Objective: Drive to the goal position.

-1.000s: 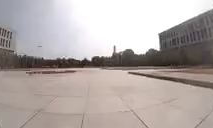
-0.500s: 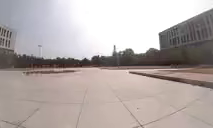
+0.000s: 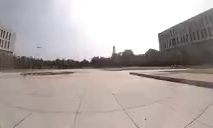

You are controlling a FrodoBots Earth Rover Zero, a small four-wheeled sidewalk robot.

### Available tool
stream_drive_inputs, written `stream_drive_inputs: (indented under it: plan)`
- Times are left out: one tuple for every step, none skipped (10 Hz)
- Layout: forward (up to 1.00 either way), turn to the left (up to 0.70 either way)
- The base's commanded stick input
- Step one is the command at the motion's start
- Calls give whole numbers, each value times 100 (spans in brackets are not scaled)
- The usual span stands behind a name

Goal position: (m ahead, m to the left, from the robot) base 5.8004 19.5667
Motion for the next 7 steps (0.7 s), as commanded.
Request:
stream_drive_inputs:
  plan:
    - [70,0]
    - [70,0]
    - [70,0]
    - [70,0]
    - [70,0]
    - [70,0]
    - [70,0]
